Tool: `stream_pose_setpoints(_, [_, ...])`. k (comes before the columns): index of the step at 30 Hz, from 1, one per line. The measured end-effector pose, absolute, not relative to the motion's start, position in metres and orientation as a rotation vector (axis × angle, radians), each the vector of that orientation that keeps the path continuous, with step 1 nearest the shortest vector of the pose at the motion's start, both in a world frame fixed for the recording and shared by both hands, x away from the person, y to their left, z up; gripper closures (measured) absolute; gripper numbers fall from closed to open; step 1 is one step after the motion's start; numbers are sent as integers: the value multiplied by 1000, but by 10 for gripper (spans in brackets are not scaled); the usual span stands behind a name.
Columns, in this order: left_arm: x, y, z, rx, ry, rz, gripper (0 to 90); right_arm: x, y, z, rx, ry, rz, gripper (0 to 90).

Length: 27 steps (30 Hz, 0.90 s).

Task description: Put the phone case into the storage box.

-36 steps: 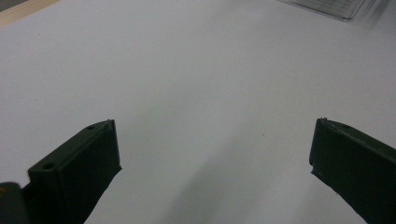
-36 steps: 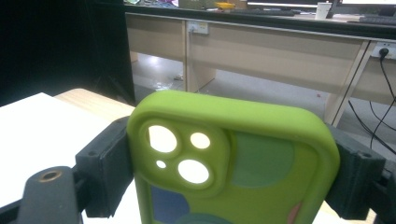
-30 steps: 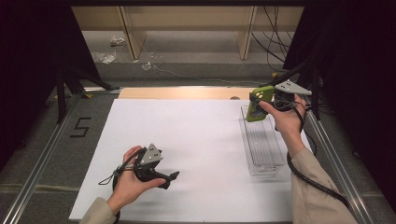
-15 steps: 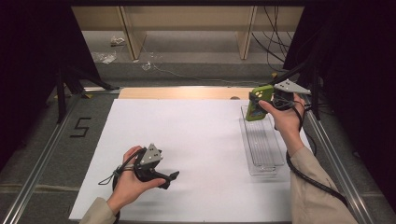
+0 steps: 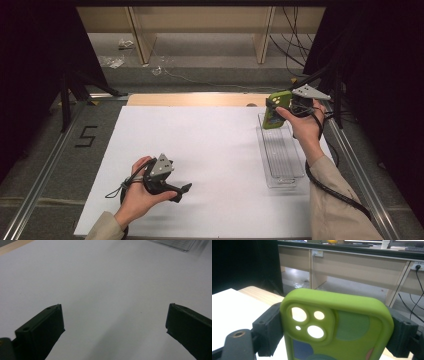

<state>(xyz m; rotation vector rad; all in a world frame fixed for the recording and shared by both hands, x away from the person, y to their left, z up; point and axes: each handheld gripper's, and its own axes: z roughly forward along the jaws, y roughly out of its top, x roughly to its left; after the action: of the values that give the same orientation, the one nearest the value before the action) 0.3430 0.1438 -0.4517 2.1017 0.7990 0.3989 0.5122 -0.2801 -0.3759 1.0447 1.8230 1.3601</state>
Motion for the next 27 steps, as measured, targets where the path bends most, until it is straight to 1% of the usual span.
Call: stream_pose_setpoints(27, [343, 144, -452, 2100, 799, 397, 11, 522, -279, -380, 1050, 1824, 1338, 174])
